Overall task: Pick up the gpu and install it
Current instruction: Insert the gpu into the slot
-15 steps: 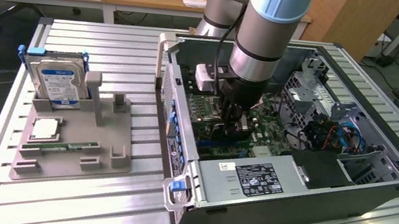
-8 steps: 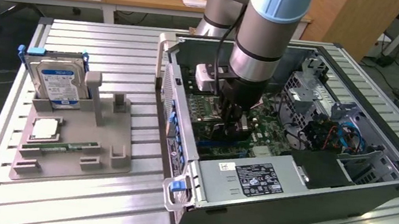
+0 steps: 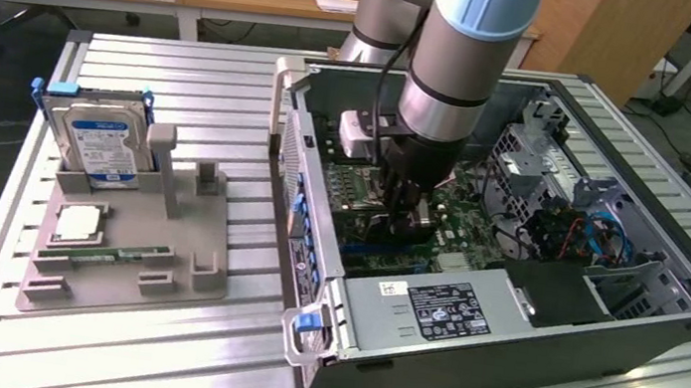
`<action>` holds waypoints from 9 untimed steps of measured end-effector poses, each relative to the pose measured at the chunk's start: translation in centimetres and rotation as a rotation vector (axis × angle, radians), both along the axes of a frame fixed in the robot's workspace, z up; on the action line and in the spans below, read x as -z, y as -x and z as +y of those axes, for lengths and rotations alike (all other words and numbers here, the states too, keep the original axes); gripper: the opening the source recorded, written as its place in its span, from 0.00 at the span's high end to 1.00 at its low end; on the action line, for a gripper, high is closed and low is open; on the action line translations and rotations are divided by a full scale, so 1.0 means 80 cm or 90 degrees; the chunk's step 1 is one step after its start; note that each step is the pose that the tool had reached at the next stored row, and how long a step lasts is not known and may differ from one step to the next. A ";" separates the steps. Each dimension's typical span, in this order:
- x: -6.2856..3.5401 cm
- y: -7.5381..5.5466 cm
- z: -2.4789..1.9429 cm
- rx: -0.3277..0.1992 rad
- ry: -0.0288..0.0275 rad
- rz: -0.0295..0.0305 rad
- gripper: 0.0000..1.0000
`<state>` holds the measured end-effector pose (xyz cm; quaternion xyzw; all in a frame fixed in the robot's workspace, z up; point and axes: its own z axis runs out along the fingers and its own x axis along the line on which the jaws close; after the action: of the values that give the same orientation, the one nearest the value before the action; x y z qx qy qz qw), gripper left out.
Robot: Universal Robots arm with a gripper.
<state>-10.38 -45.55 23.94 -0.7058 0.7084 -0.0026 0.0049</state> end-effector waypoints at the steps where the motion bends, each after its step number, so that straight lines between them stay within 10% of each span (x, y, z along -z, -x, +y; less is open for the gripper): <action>1: 0.000 0.000 0.0000 0.000 0.0000 0.0000 0.73; 9: 0.000 -0.001 0.0000 0.000 0.0000 0.0000 0.73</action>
<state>-10.28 -45.55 23.94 -0.7058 0.7084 -0.0027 0.0049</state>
